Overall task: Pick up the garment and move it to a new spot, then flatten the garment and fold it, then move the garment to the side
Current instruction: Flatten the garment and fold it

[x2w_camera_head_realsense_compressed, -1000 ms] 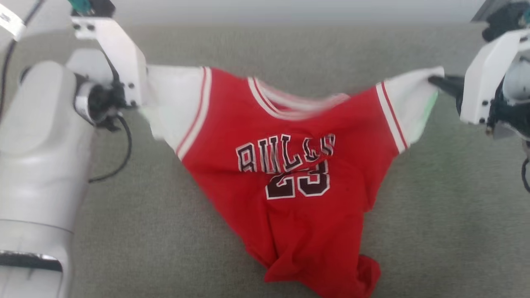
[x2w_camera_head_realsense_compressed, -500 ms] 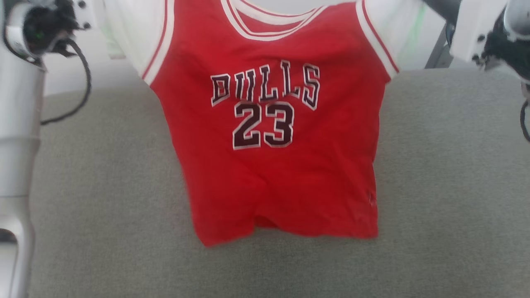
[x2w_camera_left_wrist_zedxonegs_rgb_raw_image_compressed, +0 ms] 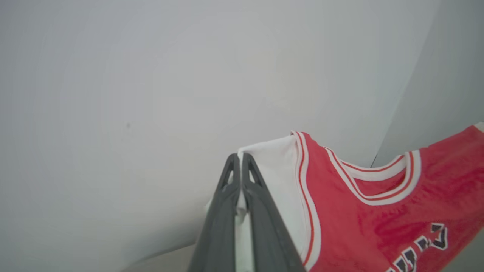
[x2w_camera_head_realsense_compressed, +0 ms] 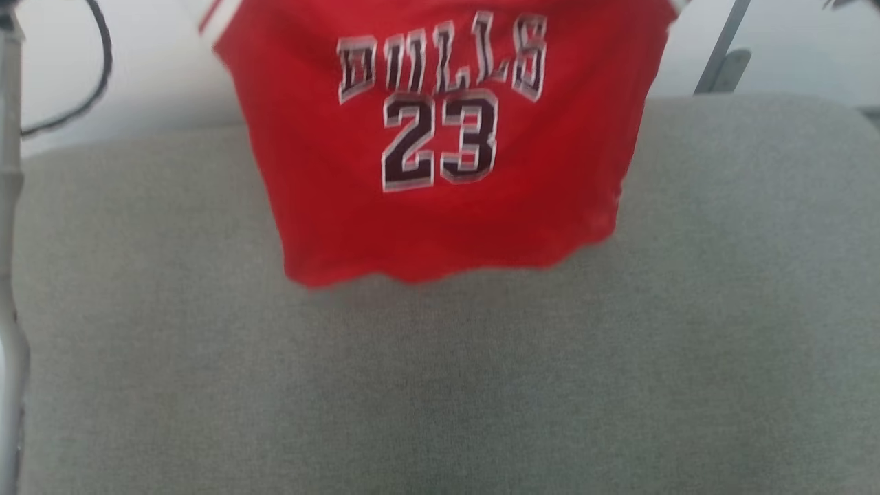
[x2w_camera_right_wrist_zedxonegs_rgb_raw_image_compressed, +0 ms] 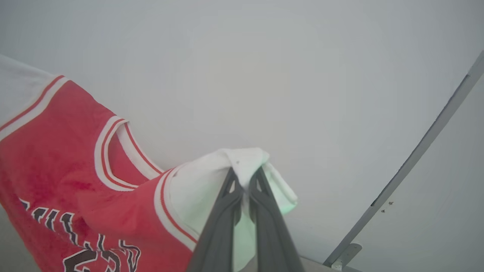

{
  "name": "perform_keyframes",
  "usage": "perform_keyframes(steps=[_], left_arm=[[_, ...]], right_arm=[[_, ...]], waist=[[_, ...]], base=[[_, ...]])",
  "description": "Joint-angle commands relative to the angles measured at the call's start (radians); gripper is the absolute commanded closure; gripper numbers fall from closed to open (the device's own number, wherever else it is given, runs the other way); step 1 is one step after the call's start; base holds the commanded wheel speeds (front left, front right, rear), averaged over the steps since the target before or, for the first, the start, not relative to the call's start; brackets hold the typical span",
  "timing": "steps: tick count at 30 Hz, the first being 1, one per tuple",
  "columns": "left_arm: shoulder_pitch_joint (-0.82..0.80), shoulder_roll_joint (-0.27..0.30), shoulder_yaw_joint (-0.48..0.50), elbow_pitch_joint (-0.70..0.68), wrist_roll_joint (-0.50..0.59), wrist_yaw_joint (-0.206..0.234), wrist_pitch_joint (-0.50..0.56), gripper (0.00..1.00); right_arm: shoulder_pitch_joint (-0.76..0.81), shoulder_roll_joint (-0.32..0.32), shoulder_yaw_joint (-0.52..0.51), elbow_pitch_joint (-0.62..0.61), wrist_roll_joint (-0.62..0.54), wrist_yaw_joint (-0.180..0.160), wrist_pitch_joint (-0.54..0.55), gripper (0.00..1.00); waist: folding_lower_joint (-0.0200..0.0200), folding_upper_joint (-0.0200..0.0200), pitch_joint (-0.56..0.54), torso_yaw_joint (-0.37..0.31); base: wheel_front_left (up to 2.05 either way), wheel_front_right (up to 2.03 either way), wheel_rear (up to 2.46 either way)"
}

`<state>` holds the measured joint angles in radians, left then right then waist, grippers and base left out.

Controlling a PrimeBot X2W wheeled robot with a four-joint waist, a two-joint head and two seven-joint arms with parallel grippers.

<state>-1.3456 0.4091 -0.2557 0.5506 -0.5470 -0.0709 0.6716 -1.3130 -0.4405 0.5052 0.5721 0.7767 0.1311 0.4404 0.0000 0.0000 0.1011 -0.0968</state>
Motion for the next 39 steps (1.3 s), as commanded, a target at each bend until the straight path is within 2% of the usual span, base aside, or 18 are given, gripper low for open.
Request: perform_keyframes(steps=[1, 9, 13, 15, 16, 17, 19, 23, 26, 30, 34, 39], left_arm=[[-0.037, -0.002, -0.003, 0.004, 0.016, -0.007, -0.035, 1.0], [-0.258, -0.037, -0.025, 0.092, 0.114, -0.011, -0.339, 1.0], [-0.372, -0.053, -0.034, 0.134, 0.163, -0.015, -0.537, 1.0], [-0.387, -0.059, -0.036, 0.153, 0.165, -0.018, -0.573, 1.0], [-0.423, -0.064, -0.044, 0.169, 0.18, -0.024, -0.671, 1.0], [-0.423, -0.064, -0.044, 0.169, 0.18, -0.024, -0.671, 1.0], [-0.433, -0.073, -0.047, 0.208, 0.175, -0.031, -0.736, 1.0], [-0.399, -0.073, -0.09, 0.28, 0.168, -0.052, -0.814, 1.0], [-0.317, -0.071, -0.125, 0.341, 0.141, -0.059, -0.816, 1.0], [-0.192, -0.069, -0.198, 0.367, 0.057, -0.058, -0.749, 1.0], [-0.052, -0.041, -0.259, 0.336, -0.044, -0.058, -0.662, 1.0], [0.14, 0.022, -0.302, 0.257, -0.155, -0.058, -0.544, 1.0]], right_arm=[[-0.032, 0.004, -0.001, 0.022, -0.022, -0.001, -0.048, 1.0], [-0.227, 0.03, -0.025, 0.204, -0.193, -0.001, -0.454, 1.0], [-0.33, 0.052, -0.04, 0.305, -0.293, -0.001, -0.633, 1.0], [-0.349, 0.053, -0.042, 0.324, -0.321, -0.001, -0.662, 1.0], [-0.385, 0.052, -0.047, 0.342, -0.373, -0.001, -0.693, 1.0], [-0.385, 0.052, -0.047, 0.342, -0.373, -0.001, -0.693, 1.0], [-0.394, 0.06, -0.048, 0.34, -0.415, -0.001, -0.703, 1.0], [-0.326, 0.066, -0.032, 0.347, -0.425, -0.001, -0.706, 1.0], [-0.26, 0.067, 0.022, 0.376, -0.385, -0.001, -0.699, 1.0], [-0.125, 0.064, 0.109, 0.373, -0.251, -0.001, -0.634, 1.0], [0.001, 0.028, 0.183, 0.272, -0.085, -0.001, -0.561, 1.0], [0.151, -0.066, 0.27, 0.104, 0.075, -0.001, -0.466, 1.0]], waist=[[0.0, 0.0, 0.054, 0.002], [0.0, 0.0, 0.235, 0.009], [0.0, 0.0, 0.302, 0.013], [0.0, 0.0, 0.314, 0.015], [0.0, 0.0, 0.336, 0.021], [0.0, 0.0, 0.336, 0.021], [0.0, 0.0, 0.351, 0.028], [0.0, 0.0, 0.355, 0.047], [0.0, 0.0, 0.338, 0.062], [0.0, 0.0, 0.307, 0.079], [0.0, 0.0, 0.278, 0.085], [0.0, 0.0, 0.242, 0.09]], base=[[0.0, 0.0, 0.0], [0.0, 0.0, 0.0], [0.0, 0.0, 0.0], [0.0, 0.0, 0.0], [0.0, 0.0, 0.0], [0.0, 0.0, 0.0], [0.0, 0.0, 0.0], [0.0, 0.0, 0.0], [0.0, 0.0, 0.0], [0.0, 0.0, 0.0], [0.0, 0.0, 0.0], [0.0, 0.0, 0.0]])
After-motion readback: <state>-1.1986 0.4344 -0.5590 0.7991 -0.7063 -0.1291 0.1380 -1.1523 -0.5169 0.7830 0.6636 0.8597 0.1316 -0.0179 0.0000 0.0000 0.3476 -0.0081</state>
